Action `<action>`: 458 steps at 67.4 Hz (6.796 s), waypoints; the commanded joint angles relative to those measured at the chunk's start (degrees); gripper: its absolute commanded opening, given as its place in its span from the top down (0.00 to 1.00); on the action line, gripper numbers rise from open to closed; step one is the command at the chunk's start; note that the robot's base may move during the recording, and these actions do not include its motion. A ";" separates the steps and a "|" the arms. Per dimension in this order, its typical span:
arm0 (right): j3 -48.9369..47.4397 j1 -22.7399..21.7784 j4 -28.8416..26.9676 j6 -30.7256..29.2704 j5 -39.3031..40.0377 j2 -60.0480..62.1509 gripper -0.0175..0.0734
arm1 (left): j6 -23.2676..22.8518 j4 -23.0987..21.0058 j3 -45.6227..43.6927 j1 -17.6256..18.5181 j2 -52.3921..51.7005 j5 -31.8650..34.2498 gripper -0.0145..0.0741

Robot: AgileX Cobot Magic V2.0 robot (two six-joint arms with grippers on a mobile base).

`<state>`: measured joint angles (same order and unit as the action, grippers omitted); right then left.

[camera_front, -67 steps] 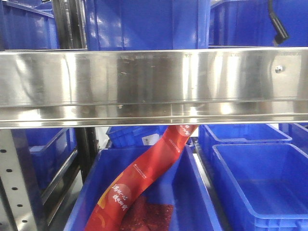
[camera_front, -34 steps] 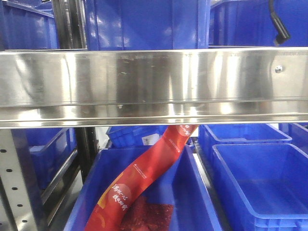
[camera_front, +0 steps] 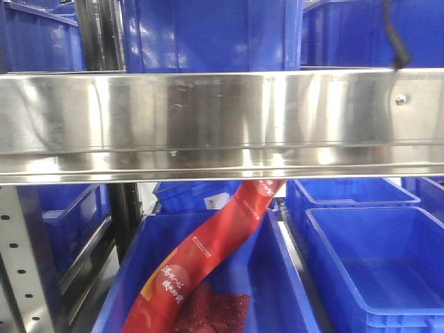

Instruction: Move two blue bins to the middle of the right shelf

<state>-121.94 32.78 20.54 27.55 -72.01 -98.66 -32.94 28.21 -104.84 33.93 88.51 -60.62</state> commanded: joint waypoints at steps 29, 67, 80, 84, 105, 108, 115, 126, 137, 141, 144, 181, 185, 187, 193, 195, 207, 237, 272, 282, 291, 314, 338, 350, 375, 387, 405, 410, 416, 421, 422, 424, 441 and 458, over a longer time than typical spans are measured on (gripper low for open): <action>16.44 -0.08 1.01 8.35 15.01 -0.56 0.99 | -2.20 -1.31 15.46 -3.39 0.59 16.25 0.96; 20.07 -0.30 1.22 10.36 16.12 -1.03 0.86 | -2.20 -0.85 17.92 -3.47 4.06 20.05 0.92; 19.77 -0.30 1.32 10.36 15.01 -0.91 0.48 | -2.20 1.44 17.84 -3.47 3.32 19.67 0.56; 19.67 -0.30 1.70 10.36 14.98 -0.52 0.45 | -2.20 1.73 17.54 -3.47 2.90 19.14 0.43; 19.16 -0.30 5.60 10.36 14.83 2.96 0.44 | -2.20 1.60 15.10 -3.36 1.06 17.63 0.32; 19.16 -0.30 5.60 10.36 15.09 3.72 0.44 | -2.20 1.20 14.48 -3.36 0.76 17.47 0.33; 19.16 -0.20 5.60 8.75 15.09 5.43 0.49 | -2.20 -0.95 12.63 -3.36 -0.36 15.70 0.43; 19.16 -0.20 5.60 6.67 15.09 7.43 0.79 | -2.20 -1.41 11.35 -3.36 -2.03 13.71 0.76; 19.16 -0.20 4.50 5.25 15.09 7.82 0.99 | 0.55 -4.25 11.46 -3.36 -2.39 11.57 0.96; 19.42 -0.20 3.61 4.05 15.41 8.48 0.99 | 2.98 -7.32 11.46 -3.36 -2.81 11.57 0.96; 20.31 -0.20 3.59 3.38 16.30 9.36 0.99 | 6.47 -9.86 11.59 -3.36 -3.57 12.22 0.96; 67.39 -0.20 9.21 2.99 68.10 37.07 0.99 | 13.88 -18.65 51.92 -3.36 -30.13 54.62 0.96; 70.89 -0.20 9.33 2.99 70.68 39.24 0.99 | 13.88 -18.65 56.62 -3.36 -32.82 59.08 0.96; 72.45 -0.20 9.33 2.99 71.15 40.41 0.99 | 13.88 -18.65 58.94 -3.36 -34.22 60.62 0.96; 76.09 -0.20 9.33 2.99 71.11 44.22 0.99 | 13.88 -18.65 63.76 -3.36 -38.29 61.89 0.96; 78.01 -0.20 9.33 2.99 71.14 46.65 0.99 | 13.88 -18.65 65.77 -3.36 -40.75 61.61 0.96; 79.84 -0.20 9.33 2.99 67.32 52.42 0.99 | 13.88 -18.40 68.05 -3.36 -46.41 61.73 0.96; 79.84 -0.20 9.33 2.99 71.60 55.93 0.99 | 13.88 -18.40 68.05 -3.36 -48.70 62.10 0.96; 94.21 -13.64 -16.80 -28.33 69.64 71.54 0.99 | 13.88 -18.40 68.05 -3.36 -48.70 62.10 0.96; 103.07 -21.49 -19.37 -28.33 70.93 76.83 0.99 | 13.88 -18.40 68.05 -3.36 -48.70 62.10 0.96; 110.31 -26.07 -20.95 -28.33 70.93 83.64 0.99 | 13.88 -18.40 68.05 -3.36 -48.70 62.10 0.96; 121.94 -28.24 -20.94 -28.33 71.50 98.66 0.99 | 13.88 -18.40 68.05 -3.36 -48.70 62.10 0.96; 121.94 -28.24 -21.27 -28.11 72.34 98.66 0.99 | 13.88 -18.40 68.05 -3.36 -48.70 62.09 0.96; 121.94 -28.24 -21.27 -28.11 72.46 98.66 0.99 | 13.88 -18.40 68.05 -3.36 -48.70 62.09 0.96; 121.94 -28.24 -21.27 -28.11 72.46 98.66 0.99 | 13.88 -18.40 68.05 -3.36 -48.70 62.09 0.96; 121.94 -28.24 -21.27 -28.11 72.46 98.66 0.99 | 13.88 -18.10 68.65 -4.81 -48.87 63.21 0.96; 121.94 -28.24 -21.27 -28.11 72.46 98.66 0.99 | 31.55 -26.23 81.96 -17.15 -62.04 63.72 0.96; 121.94 -28.24 -21.27 -28.11 72.46 98.66 0.99 | 33.39 -27.83 86.46 -19.71 -67.01 63.72 0.96; 121.94 -28.24 -21.27 -28.11 72.46 98.66 0.99 | 33.39 -27.83 90.98 -21.98 -72.77 63.41 0.96; 121.94 -28.24 -21.27 -28.11 72.46 98.66 0.99 | 33.39 -27.83 94.57 -23.65 -78.13 63.00 0.96; 121.94 -28.24 -21.27 -28.11 72.46 98.66 0.99 | 33.39 -27.83 95.13 -23.91 -78.98 63.02 0.96; 121.94 -28.24 -21.27 -28.11 72.46 98.66 0.99 | 33.39 -27.83 96.19 -24.26 -80.65 62.98 0.96; 121.94 -28.24 -21.27 -28.11 72.46 98.66 0.99 | 33.39 -27.83 104.74 -24.99 -88.51 62.21 0.96; 121.94 -28.24 -21.27 -28.11 72.46 98.66 0.99 | 33.39 -27.83 104.84 -24.99 -88.51 61.66 0.96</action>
<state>-0.02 4.88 -0.63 -0.42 -0.88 -0.21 0.00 0.70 0.07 9.03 0.40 0.63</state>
